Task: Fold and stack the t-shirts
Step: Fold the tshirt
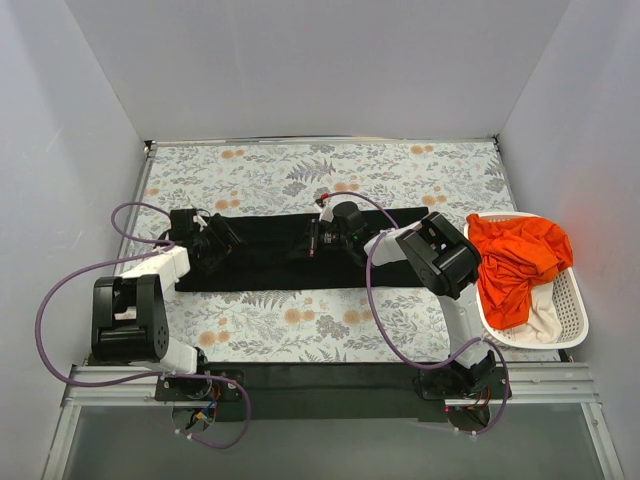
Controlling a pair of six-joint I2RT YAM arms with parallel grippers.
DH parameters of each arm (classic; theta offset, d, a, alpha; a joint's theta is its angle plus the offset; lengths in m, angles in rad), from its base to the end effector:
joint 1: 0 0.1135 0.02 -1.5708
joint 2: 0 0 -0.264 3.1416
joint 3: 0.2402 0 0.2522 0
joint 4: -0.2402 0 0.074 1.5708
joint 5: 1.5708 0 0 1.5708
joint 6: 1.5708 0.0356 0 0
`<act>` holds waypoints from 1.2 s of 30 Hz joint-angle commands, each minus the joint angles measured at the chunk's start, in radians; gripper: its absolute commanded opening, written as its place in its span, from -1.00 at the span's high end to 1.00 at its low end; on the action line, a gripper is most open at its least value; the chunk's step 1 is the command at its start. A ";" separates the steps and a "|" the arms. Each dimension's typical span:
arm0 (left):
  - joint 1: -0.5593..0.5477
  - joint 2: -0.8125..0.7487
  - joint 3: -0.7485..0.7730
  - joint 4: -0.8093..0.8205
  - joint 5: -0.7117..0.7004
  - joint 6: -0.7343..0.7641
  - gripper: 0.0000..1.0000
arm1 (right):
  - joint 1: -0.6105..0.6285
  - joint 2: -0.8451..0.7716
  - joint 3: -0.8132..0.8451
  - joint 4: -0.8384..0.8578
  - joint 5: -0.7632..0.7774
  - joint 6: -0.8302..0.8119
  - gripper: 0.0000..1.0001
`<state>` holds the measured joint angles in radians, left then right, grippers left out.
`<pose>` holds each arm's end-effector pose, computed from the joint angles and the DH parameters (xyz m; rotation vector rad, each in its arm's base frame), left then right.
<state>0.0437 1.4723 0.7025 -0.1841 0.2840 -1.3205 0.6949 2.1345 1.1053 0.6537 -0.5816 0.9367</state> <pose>0.2744 0.0020 0.1606 -1.6027 2.1680 -0.8206 0.3218 0.2937 0.1196 -0.1810 2.2559 1.5541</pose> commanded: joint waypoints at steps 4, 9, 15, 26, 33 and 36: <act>-0.005 -0.053 0.025 0.018 0.079 -0.022 -0.37 | -0.008 0.002 0.030 0.032 -0.020 -0.016 0.80; -0.005 -0.098 0.052 -0.058 0.107 -0.052 -0.17 | -0.009 -0.001 0.028 0.034 -0.018 -0.018 0.80; -0.004 -0.139 0.078 -0.178 0.092 -0.057 -0.12 | -0.011 -0.005 0.027 0.032 -0.018 -0.018 0.80; -0.005 -0.087 0.066 -0.230 0.026 -0.040 -0.22 | -0.012 -0.007 0.027 0.032 -0.020 -0.018 0.80; -0.005 -0.056 0.048 -0.152 -0.008 -0.014 -0.25 | -0.014 0.001 0.025 0.032 -0.024 -0.018 0.80; -0.005 -0.050 0.032 -0.149 0.001 -0.009 -0.27 | -0.015 0.001 0.025 0.034 -0.024 -0.018 0.80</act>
<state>0.0433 1.4265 0.7582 -0.3618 0.2962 -1.3499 0.6865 2.1353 1.1053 0.6540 -0.5877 0.9356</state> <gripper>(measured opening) 0.630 0.102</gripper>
